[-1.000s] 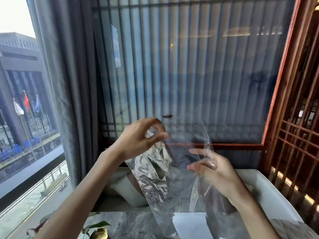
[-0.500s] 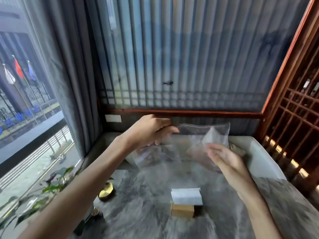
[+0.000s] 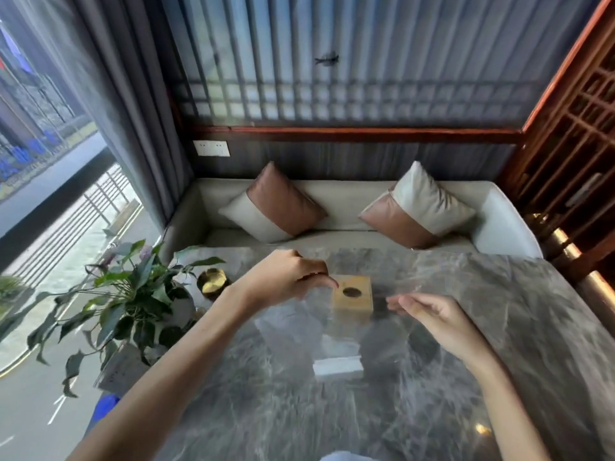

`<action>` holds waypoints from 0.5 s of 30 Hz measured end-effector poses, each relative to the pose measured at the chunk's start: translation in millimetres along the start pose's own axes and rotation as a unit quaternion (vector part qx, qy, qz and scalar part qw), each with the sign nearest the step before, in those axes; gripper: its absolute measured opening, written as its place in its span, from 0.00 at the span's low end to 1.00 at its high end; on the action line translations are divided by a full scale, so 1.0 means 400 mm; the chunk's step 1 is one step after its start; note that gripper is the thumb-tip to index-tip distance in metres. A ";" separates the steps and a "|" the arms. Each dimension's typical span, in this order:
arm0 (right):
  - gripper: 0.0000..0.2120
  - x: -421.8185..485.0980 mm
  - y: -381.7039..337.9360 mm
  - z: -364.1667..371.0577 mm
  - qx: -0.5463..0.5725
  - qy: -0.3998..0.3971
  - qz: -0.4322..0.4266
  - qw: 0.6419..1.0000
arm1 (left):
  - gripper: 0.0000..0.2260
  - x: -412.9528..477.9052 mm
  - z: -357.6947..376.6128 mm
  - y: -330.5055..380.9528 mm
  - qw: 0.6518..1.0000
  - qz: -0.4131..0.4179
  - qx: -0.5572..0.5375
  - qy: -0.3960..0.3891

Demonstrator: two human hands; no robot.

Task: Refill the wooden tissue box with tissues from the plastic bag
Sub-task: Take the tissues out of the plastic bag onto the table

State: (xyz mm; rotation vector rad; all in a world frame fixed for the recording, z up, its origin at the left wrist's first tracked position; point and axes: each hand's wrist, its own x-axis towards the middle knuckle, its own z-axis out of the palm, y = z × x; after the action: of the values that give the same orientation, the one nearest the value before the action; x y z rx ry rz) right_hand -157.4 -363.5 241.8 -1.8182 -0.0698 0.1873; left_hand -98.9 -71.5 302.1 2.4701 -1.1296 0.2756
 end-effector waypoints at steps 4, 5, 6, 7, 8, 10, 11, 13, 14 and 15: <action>0.08 -0.015 0.123 0.036 -0.054 -0.006 0.088 0.995 | 0.14 -0.035 0.129 -0.014 0.998 -0.028 -0.012 -0.053; 0.08 -0.022 0.139 0.042 -0.067 -0.003 0.101 0.993 | 0.13 -0.043 0.153 -0.015 0.998 -0.021 -0.015 -0.051; 0.07 -0.031 0.147 0.047 -0.081 0.002 0.104 0.991 | 0.12 -0.051 0.172 -0.014 0.999 -0.014 -0.021 -0.045; 0.07 -0.039 0.151 0.056 -0.089 0.013 0.102 0.991 | 0.11 -0.059 0.187 -0.013 0.999 -0.008 -0.029 -0.040; 0.08 -0.046 0.154 0.067 -0.087 0.036 0.091 0.991 | 0.11 -0.065 0.199 -0.013 0.999 -0.006 -0.035 -0.040; 0.12 -0.068 0.150 0.101 -0.087 0.138 0.046 0.986 | 0.11 -0.072 0.216 -0.015 0.997 -0.009 -0.051 -0.050; 0.13 -0.081 0.144 0.118 -0.124 0.214 0.000 0.969 | 0.11 -0.074 0.224 -0.016 0.997 -0.013 -0.058 -0.055; 0.14 -0.107 0.133 0.154 -0.250 0.323 -0.122 0.905 | 0.11 -0.075 0.238 -0.018 0.997 -0.015 -0.054 -0.052; 0.16 -0.118 0.130 0.171 -0.285 0.329 -0.179 0.883 | 0.10 -0.074 0.245 -0.019 0.998 -0.015 -0.046 -0.051; 0.17 -0.125 0.126 0.190 -0.297 0.300 -0.215 0.881 | 0.11 -0.075 0.252 -0.020 0.998 -0.016 -0.037 -0.052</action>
State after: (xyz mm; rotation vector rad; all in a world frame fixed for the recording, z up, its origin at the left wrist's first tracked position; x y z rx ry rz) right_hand -221.7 -310.9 179.4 -2.3357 -0.0979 -0.7976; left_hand -111.6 -91.2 199.2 2.4583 -1.1205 0.0944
